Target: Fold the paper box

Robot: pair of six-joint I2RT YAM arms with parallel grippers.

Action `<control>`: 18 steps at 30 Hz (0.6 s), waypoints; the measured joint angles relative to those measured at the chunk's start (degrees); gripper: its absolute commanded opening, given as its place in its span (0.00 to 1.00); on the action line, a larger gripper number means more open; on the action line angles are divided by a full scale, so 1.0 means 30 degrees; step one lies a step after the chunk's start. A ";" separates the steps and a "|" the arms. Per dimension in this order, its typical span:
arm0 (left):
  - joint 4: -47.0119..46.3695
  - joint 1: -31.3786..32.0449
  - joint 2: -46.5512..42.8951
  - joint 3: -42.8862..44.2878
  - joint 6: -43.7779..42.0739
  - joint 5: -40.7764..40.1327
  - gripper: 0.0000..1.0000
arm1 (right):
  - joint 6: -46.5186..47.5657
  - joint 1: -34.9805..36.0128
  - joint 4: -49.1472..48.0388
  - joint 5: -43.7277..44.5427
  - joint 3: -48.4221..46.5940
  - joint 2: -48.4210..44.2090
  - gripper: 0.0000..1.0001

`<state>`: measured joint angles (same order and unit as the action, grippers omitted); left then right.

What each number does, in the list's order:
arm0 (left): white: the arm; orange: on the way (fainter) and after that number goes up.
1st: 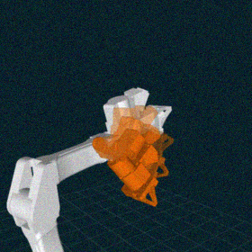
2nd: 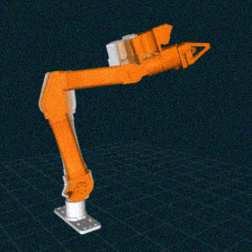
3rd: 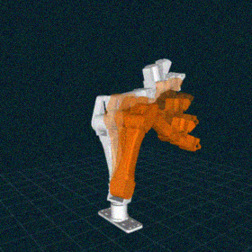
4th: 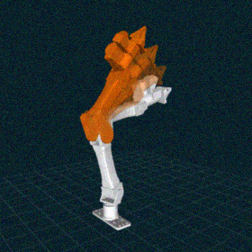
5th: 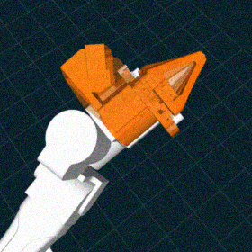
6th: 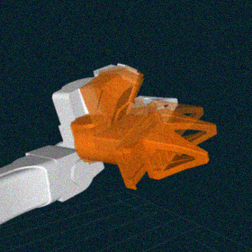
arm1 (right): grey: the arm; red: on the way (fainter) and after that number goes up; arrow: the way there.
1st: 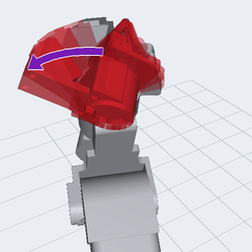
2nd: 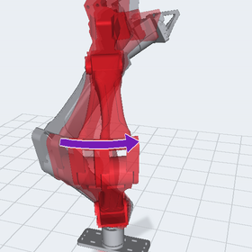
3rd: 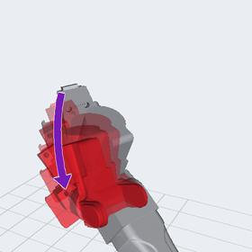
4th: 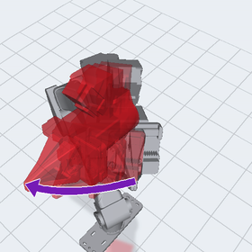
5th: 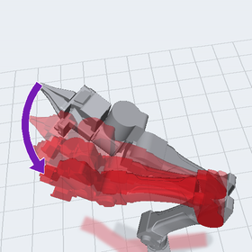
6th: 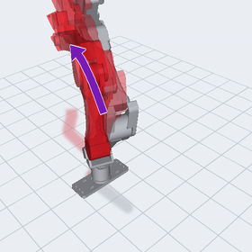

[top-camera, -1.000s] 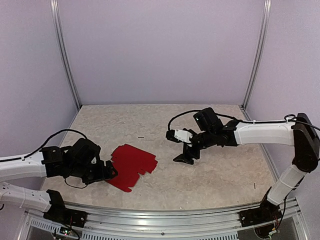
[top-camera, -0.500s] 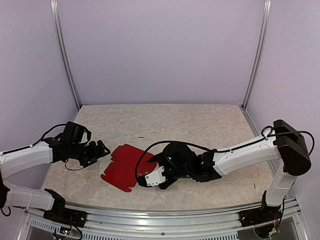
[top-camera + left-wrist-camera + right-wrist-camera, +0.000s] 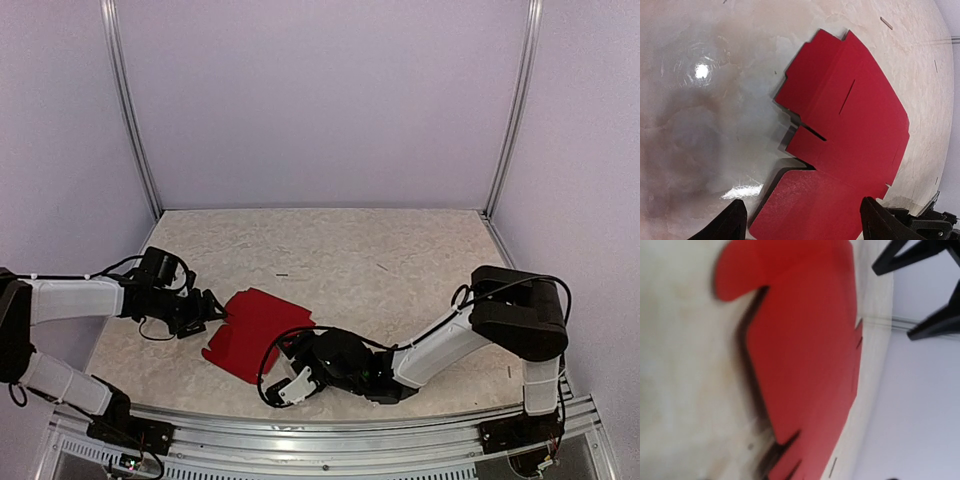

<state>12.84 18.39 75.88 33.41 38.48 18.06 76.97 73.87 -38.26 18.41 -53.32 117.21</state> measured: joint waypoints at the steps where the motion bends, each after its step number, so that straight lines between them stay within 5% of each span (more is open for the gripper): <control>1: -0.0087 -0.0015 0.0080 0.0000 -0.0015 0.0087 0.76 | 0.0342 0.0029 -0.0430 0.0080 0.0000 0.0291 0.70; 12: -0.0867 -0.0036 0.1872 0.0153 -0.0131 0.0852 0.70 | 0.3519 0.0510 -0.4787 0.0532 -0.0772 0.2805 0.62; 18: -0.1268 -0.0029 0.2441 0.0401 -0.0321 0.1275 0.68 | 0.4473 0.0678 -0.5989 0.0386 -0.2943 0.4743 0.40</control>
<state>9.04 18.31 83.20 34.61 37.52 21.89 90.39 75.90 -56.23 19.57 -62.15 131.44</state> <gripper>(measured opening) 0.687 0.517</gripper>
